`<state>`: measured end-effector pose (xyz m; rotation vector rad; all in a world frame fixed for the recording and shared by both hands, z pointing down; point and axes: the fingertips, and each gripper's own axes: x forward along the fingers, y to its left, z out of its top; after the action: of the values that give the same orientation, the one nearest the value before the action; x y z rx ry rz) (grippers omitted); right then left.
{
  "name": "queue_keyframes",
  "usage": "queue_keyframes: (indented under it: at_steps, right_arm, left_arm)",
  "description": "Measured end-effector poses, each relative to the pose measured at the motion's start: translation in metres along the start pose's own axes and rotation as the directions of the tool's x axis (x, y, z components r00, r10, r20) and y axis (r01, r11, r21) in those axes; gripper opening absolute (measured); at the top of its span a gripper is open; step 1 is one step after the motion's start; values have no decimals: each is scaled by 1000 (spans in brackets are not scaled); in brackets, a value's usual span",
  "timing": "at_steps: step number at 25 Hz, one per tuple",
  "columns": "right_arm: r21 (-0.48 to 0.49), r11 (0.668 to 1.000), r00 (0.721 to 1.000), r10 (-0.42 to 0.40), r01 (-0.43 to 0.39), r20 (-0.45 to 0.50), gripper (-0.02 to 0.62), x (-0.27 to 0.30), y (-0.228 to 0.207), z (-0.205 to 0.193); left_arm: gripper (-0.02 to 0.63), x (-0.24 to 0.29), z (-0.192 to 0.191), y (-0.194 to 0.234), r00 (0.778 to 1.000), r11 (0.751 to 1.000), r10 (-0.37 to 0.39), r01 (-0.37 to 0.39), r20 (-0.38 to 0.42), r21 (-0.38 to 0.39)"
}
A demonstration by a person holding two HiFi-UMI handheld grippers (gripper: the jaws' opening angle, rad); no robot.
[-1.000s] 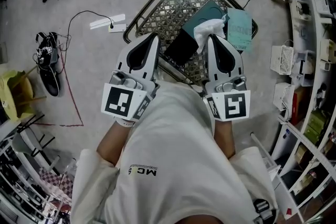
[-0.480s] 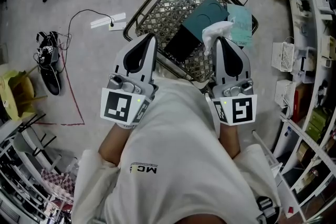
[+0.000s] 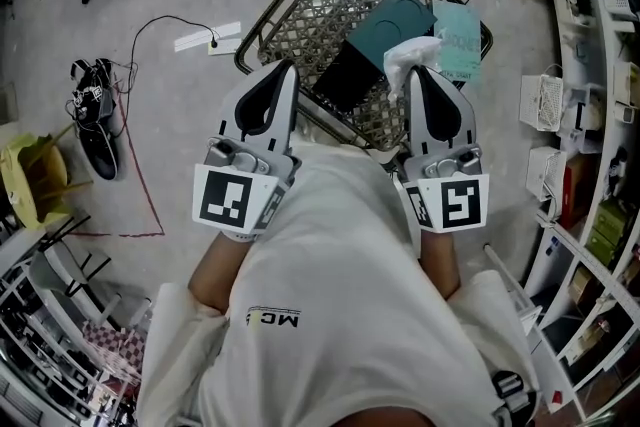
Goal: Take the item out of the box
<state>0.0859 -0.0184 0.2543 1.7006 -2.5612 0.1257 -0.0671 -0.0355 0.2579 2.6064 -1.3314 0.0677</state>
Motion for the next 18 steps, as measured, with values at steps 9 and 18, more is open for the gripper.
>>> queue_keyframes:
  at_steps: [9, 18]
  right_arm:
    - [11, 1000, 1000, -8, 8, -7, 18, -4, -1, -5]
    - [14, 1000, 1000, 0, 1, -27, 18, -8, 1, -12]
  left_arm:
    - [25, -3, -4, -2, 1000, 1000, 1, -1, -8, 0]
    - [25, -6, -8, -2, 1000, 1000, 12, -12, -14, -12]
